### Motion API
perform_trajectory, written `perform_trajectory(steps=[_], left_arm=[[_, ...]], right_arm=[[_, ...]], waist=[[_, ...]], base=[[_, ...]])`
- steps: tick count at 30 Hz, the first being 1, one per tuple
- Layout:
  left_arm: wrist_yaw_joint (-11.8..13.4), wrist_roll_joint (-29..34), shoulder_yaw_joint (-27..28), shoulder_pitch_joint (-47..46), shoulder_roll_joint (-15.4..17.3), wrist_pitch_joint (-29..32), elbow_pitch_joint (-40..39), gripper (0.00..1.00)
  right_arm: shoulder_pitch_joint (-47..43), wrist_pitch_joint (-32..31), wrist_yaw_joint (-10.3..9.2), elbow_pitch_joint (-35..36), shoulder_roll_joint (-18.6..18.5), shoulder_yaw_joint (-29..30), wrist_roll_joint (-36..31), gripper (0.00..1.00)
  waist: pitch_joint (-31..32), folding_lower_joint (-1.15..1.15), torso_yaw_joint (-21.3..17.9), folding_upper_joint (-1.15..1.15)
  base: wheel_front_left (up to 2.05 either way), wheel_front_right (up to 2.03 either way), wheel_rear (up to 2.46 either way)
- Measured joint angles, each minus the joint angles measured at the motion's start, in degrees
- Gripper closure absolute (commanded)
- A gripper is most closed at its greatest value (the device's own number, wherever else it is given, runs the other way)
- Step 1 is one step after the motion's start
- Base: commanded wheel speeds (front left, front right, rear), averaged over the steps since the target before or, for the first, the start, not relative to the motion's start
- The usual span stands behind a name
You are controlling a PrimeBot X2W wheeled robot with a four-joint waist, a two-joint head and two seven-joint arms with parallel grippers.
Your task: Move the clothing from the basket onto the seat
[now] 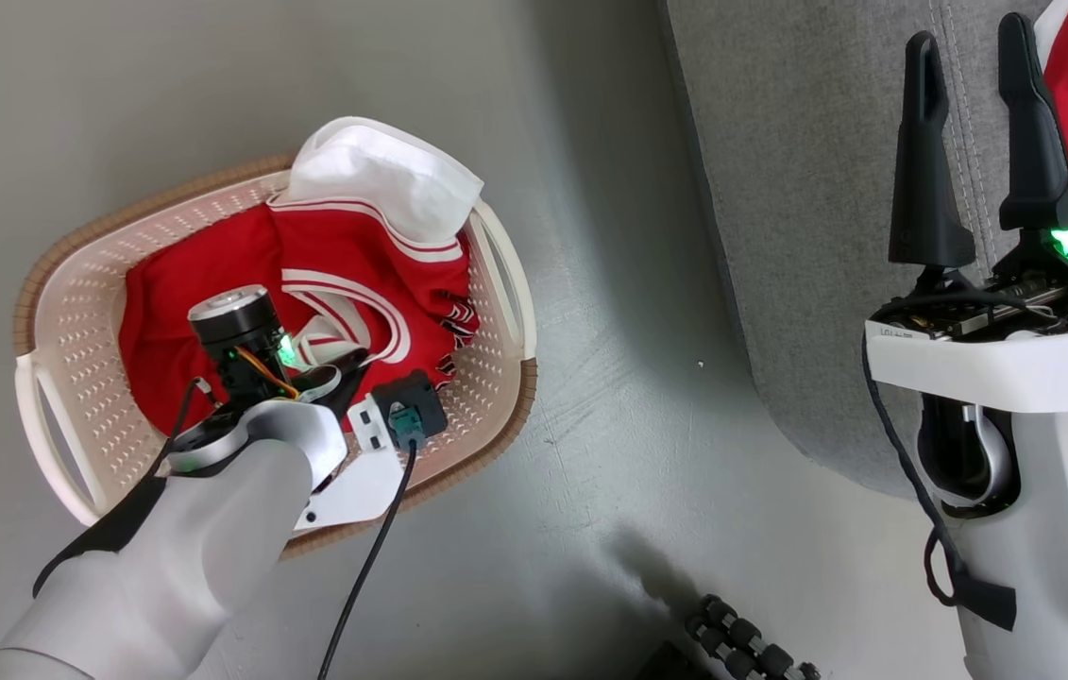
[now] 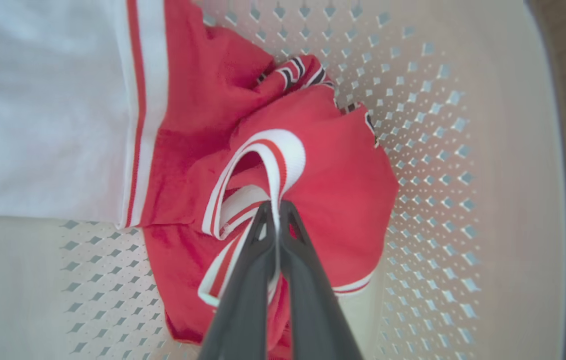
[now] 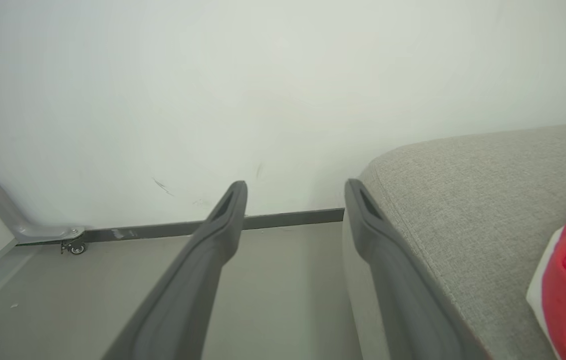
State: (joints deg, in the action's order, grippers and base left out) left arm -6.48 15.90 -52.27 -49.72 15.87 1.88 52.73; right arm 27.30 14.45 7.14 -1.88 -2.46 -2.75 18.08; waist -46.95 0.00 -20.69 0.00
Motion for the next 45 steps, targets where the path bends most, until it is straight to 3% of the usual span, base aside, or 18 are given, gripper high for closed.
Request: perform_trajectory(steps=[24,45], left_arm=[[6.9,-4.2,4.6,-1.1,-2.3,-8.5,-6.9,1.0],[8.5,-7.0,6.3,0.0,-3.1,-12.1,-11.3,1.0]], right_arm=[[0.0,0.0,0.0,-1.6,-0.1,0.6,-7.2,0.0],[-1.8,0.0,0.0,-4.3,-0.5,0.6,-11.6,0.0]], waist=[[8.6,0.0,5.3,0.0],[18.7,0.0,10.7,0.0]], base=[[0.0,0.0,0.0],[0.0,0.0,0.0]])
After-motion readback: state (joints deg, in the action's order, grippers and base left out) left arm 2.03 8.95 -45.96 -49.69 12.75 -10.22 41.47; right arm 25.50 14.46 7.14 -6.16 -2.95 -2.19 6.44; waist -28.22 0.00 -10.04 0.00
